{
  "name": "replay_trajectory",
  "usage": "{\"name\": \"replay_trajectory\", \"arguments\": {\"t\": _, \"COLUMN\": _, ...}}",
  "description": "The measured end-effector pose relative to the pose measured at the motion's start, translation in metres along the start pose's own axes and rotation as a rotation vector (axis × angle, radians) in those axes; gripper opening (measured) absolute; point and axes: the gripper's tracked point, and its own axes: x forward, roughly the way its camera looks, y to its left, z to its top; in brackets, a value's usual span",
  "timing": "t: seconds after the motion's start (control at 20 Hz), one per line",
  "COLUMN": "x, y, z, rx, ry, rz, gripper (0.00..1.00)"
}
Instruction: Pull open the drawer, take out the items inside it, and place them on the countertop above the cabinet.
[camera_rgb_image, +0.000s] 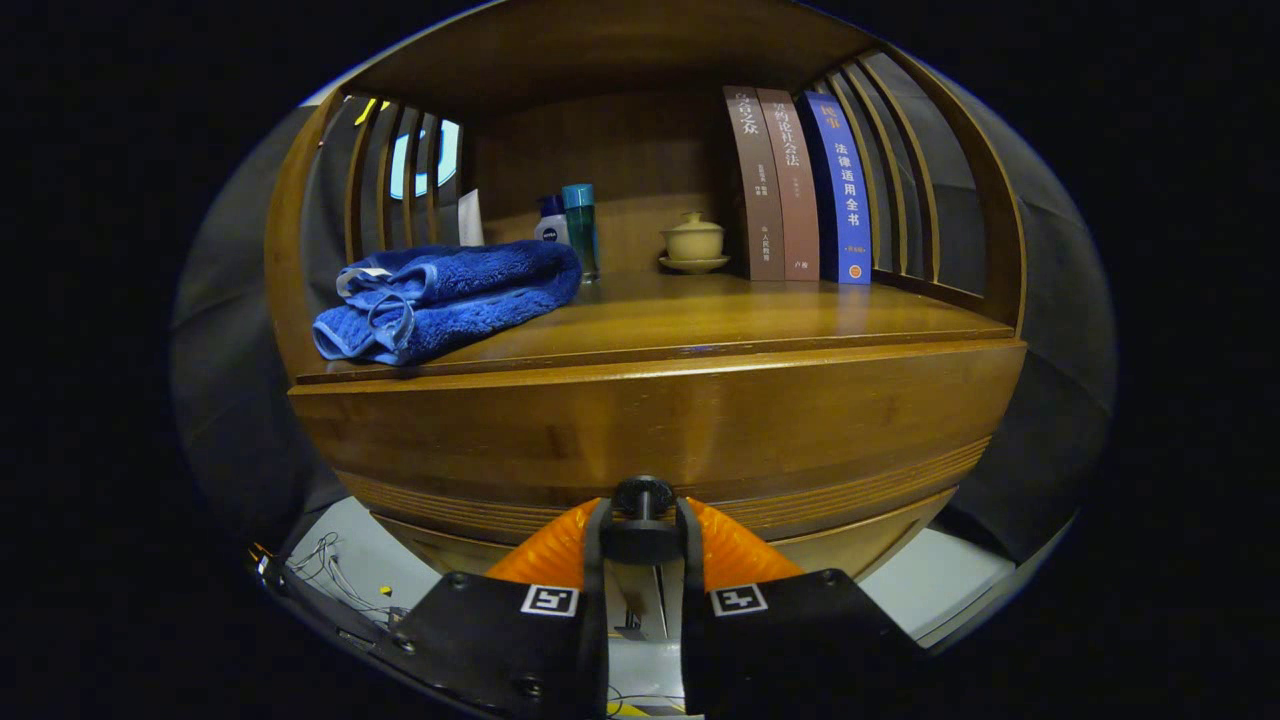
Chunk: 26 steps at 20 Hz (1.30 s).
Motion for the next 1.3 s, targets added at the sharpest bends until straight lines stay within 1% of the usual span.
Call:
{"name": "replay_trajectory", "arguments": {"t": 0.3, "x": -0.001, "y": 0.0, "z": -0.001, "rx": 0.009, "ry": 0.005, "rz": -0.003, "gripper": 0.33}}
{"name": "replay_trajectory", "arguments": {"t": 0.45, "x": -0.009, "y": 0.0, "z": -0.004, "rx": 0.004, "ry": 0.011, "rz": -0.004, "gripper": 0.33}}
{"name": "replay_trajectory", "arguments": {"t": 1.3, "x": -0.115, "y": 0.003, "z": -0.047, "rx": 0.047, "ry": 0.086, "rz": -0.005, "gripper": 0.33}}
